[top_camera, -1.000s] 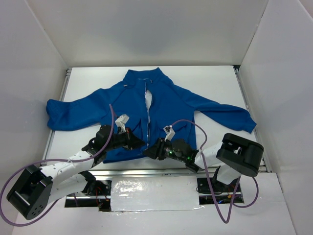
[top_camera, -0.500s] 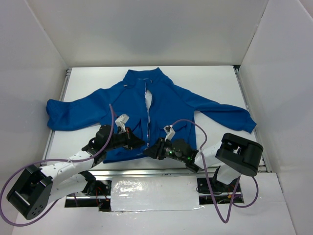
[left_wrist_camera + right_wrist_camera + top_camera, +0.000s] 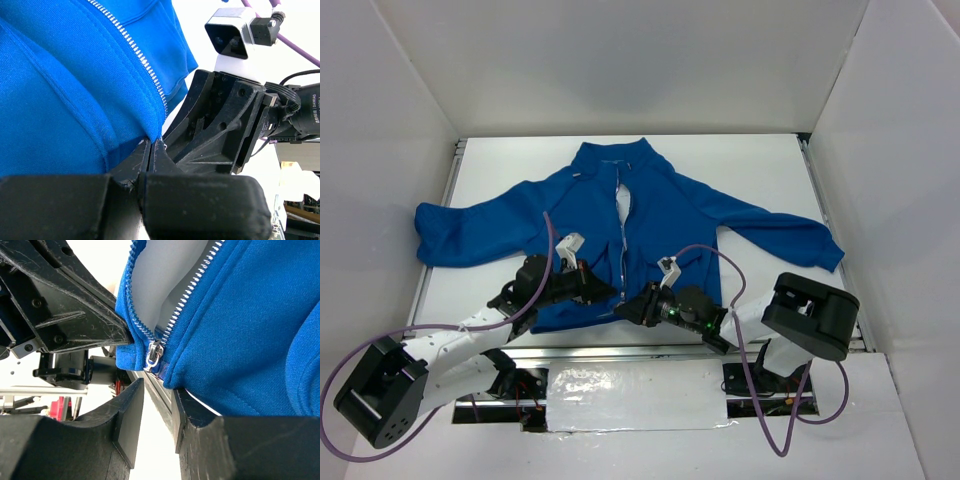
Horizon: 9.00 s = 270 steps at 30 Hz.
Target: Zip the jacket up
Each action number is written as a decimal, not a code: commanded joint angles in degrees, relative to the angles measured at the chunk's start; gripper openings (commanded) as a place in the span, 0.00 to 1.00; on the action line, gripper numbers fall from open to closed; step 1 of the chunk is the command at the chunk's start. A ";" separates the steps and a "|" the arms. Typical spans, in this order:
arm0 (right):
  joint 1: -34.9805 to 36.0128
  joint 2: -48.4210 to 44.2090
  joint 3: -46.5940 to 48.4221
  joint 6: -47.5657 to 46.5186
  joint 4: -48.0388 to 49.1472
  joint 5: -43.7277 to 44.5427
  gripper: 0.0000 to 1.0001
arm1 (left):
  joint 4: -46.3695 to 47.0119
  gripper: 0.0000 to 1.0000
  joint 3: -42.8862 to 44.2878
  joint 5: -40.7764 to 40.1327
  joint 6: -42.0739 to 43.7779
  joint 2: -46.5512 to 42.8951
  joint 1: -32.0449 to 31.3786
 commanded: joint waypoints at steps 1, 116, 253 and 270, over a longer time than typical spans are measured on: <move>0.33 -1.81 -0.29 -0.78 5.70 1.56 0.36 | 2.67 0.00 2.61 2.57 0.11 0.23 -0.60; -22.69 -4.45 14.29 39.21 -25.88 -29.19 0.00 | -0.58 0.00 3.66 4.60 12.16 2.87 -7.02; -60.23 47.57 111.24 11.00 -61.35 -32.81 0.07 | -36.42 0.03 -2.93 -49.98 -20.53 -13.30 -24.42; -60.23 32.32 111.34 -0.06 -76.09 -27.45 0.68 | -51.81 0.88 10.50 -54.64 -17.92 -19.72 -24.51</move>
